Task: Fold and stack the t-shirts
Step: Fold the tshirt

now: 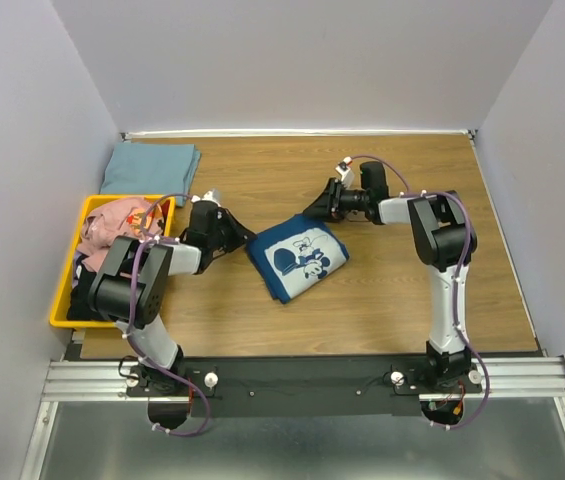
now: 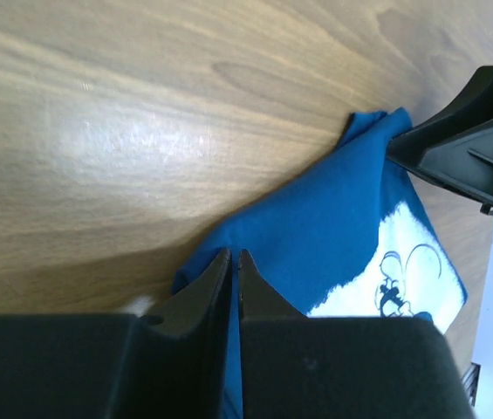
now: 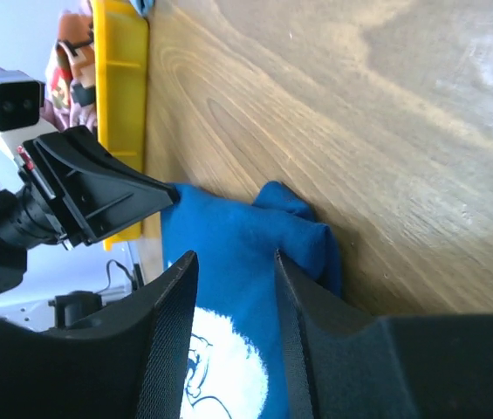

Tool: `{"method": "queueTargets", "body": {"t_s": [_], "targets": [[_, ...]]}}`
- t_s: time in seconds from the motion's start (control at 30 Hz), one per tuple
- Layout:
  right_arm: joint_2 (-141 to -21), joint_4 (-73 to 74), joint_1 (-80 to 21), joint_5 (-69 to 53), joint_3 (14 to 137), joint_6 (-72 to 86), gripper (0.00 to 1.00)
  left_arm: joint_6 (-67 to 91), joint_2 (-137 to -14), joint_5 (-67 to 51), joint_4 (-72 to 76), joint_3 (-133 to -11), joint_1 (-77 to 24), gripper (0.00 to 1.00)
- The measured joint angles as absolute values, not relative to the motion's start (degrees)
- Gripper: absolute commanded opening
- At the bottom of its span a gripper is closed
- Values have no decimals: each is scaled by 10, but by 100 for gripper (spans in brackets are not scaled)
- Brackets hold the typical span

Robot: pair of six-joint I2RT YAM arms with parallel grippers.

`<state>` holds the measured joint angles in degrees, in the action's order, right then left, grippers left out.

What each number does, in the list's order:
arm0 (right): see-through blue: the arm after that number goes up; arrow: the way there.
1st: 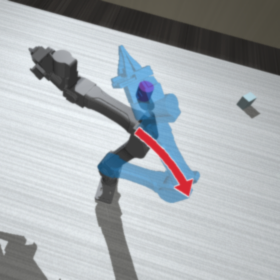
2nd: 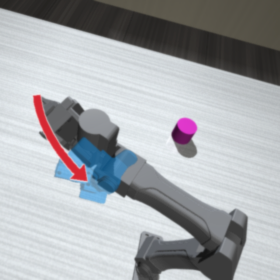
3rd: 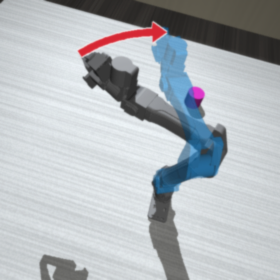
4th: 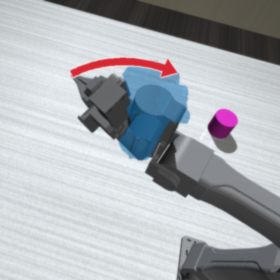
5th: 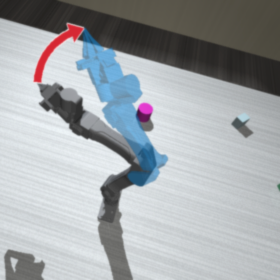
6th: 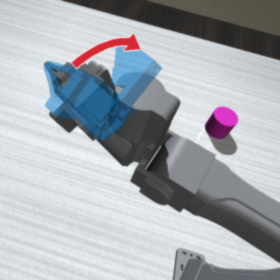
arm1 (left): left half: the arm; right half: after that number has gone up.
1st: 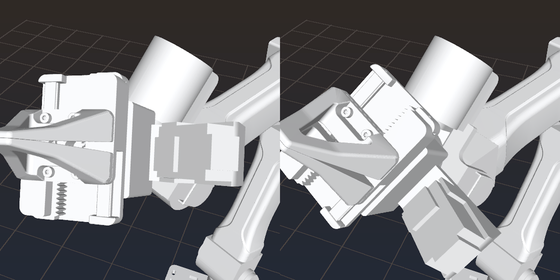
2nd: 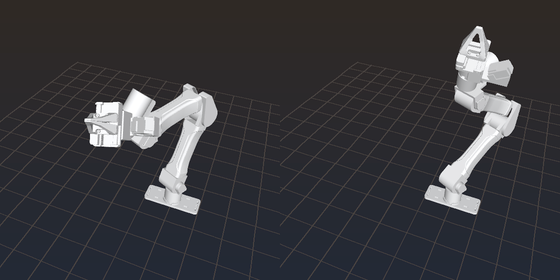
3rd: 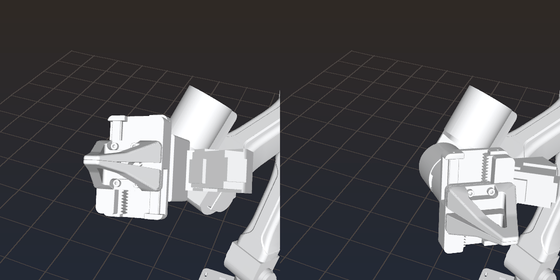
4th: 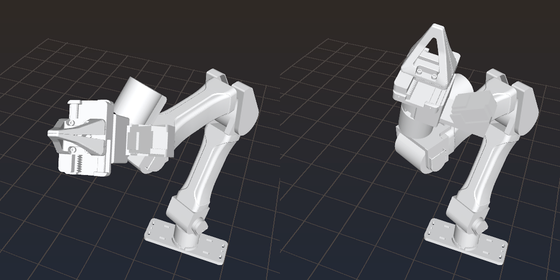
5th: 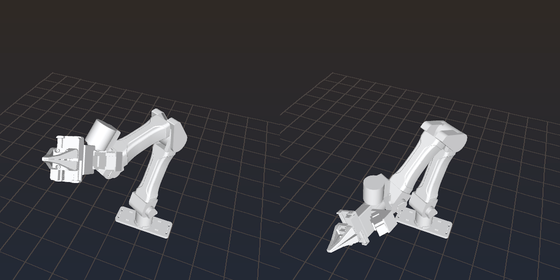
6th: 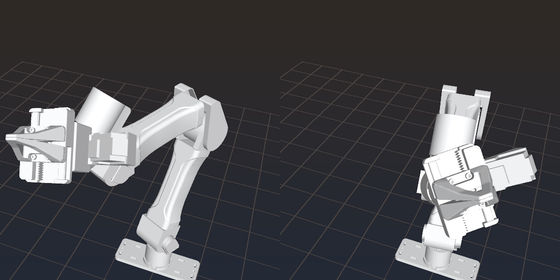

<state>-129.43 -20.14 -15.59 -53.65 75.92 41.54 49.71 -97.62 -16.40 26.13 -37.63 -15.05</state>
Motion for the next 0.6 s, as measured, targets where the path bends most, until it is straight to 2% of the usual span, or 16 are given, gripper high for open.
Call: {"method": "queueTargets", "body": {"t_s": [0.1,0.27,0.33,0.47,0.6], "targets": [[-1291,-209,-152,-536,759,428,54,497,-972,-168,266,-378,-143,16],[-1232,-213,-152,-534,719,447,58,490,-902,-167,251,-378,-146,33],[-1181,-217,-152,-534,681,459,59,484,-860,-161,246,-378,-157,36],[-1066,-280,-152,-537,582,512,64,481,-804,-150,241,-390,-225,37],[-985,-370,-152,-538,465,577,66,493,-827,-152,252,-411,-288,37]]}}
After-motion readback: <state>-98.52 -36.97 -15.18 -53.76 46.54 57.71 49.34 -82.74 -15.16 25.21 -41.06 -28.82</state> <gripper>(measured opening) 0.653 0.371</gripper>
